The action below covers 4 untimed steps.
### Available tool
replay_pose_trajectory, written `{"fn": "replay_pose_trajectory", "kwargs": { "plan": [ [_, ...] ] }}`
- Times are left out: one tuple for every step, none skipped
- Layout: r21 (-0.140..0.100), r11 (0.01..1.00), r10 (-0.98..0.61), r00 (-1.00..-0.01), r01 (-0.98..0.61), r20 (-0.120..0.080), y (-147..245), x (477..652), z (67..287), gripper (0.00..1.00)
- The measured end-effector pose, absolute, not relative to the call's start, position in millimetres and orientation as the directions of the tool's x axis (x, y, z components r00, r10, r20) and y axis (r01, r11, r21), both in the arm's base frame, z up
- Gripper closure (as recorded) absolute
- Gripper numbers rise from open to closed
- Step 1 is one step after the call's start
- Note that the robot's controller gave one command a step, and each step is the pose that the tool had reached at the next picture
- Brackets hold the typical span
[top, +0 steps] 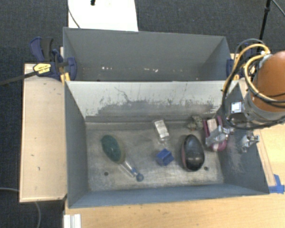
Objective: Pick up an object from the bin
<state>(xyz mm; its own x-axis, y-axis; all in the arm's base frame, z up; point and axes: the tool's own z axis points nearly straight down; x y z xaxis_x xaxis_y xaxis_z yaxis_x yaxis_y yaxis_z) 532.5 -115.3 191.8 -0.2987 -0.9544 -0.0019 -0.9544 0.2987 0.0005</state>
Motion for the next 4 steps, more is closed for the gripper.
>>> {"fn": "replay_pose_trajectory", "kwargs": {
  "plan": [
    [0.002, -0.027, -1.000, 0.027, -1.000, -0.003, -74, 500.2, 69, 0.00],
    [-0.003, 0.005, -1.000, -0.005, -1.000, -0.002, -68, 509.6, 71, 0.00],
    [-0.005, 0.006, -1.000, -0.006, -1.000, -0.001, -68, 510.5, 72, 1.00],
    [-0.002, 0.007, -1.000, -0.007, -1.000, -0.001, -68, 509.9, 71, 0.00]
  ]
}}
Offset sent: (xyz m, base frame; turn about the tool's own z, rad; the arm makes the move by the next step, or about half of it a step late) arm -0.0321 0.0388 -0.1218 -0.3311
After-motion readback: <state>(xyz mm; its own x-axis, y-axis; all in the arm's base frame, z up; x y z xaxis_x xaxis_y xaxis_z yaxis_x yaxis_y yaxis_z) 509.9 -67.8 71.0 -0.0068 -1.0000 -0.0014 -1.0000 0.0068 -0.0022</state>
